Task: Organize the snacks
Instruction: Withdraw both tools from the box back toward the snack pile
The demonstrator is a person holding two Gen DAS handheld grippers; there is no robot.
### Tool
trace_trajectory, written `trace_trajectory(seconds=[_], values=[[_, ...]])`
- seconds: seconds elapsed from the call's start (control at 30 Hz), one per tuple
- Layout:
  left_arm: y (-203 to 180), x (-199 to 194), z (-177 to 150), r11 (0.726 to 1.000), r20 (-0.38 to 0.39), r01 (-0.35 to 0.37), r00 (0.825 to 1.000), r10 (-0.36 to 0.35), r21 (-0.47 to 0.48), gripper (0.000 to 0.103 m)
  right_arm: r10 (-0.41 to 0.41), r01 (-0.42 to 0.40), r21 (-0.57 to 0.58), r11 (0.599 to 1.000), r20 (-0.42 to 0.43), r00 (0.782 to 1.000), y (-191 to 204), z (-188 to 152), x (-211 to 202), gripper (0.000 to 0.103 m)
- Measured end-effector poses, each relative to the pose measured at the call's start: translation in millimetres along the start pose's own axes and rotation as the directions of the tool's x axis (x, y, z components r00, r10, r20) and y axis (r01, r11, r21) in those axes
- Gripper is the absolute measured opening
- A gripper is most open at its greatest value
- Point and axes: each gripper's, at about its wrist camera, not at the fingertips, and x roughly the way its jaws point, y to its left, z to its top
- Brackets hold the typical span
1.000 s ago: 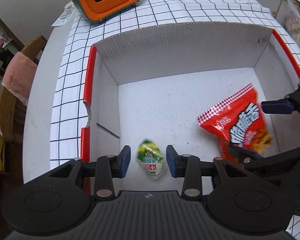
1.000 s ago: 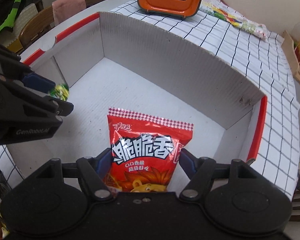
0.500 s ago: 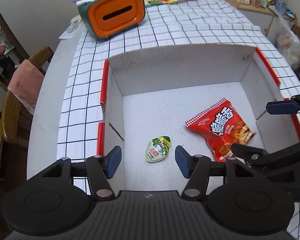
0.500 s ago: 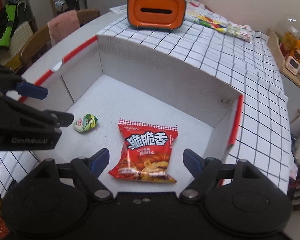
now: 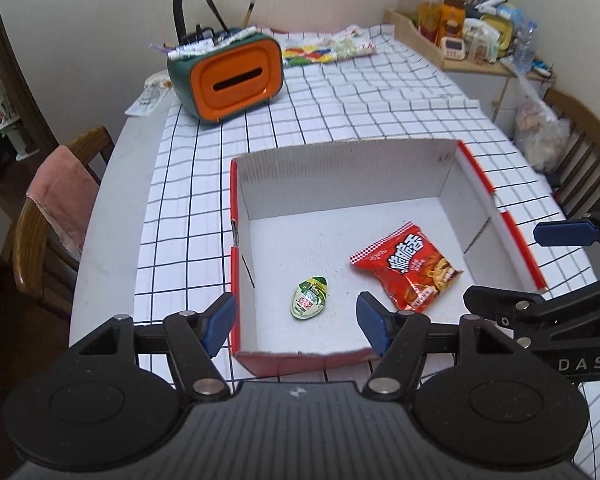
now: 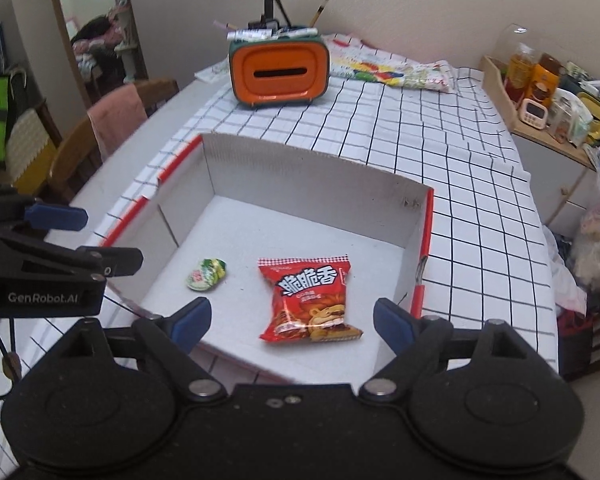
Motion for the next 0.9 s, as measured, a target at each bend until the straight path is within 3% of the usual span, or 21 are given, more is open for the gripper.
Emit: trace_trajectory(seconds=[0.3, 0.37, 0.6, 0.77, 0.9], values=[[7, -42, -20, 0.998, 0.082, 0.06, 0.995, -0.06, 0.01, 0.077, 0.019, -0.023, 0.066, 0.998, 0.061, 0.998, 15, -17, -43, 0.093], [8, -50, -27, 0.997, 0.094, 0.074, 0.993, -0.075, 0.015, 0.079, 0.025, -0.031, 0.085, 0.996, 0.074, 0.997, 18, -23, -52, 0.1], [16, -71, -60, 0.993, 0.124, 0.116, 0.985, -0.118, 0.026, 0.085, 0.046, -0.055, 0.103, 0.993, 0.093, 0.995, 33, -49, -74, 0.102], [23, -84, -89, 0.996, 0.174, 0.092, 0.98, -0.092, 0.008, 0.086, 0.043, -0.055, 0.113, 0.992, 0.1, 0.994, 41, -75, -80, 0.103], [30, -92, -113, 0.994, 0.2, 0.112, 0.974, -0.106, -0.019, 0.096, 0.039, -0.049, 0.121, 0.992, 0.081, 0.996, 47, -97, -79, 0.103]])
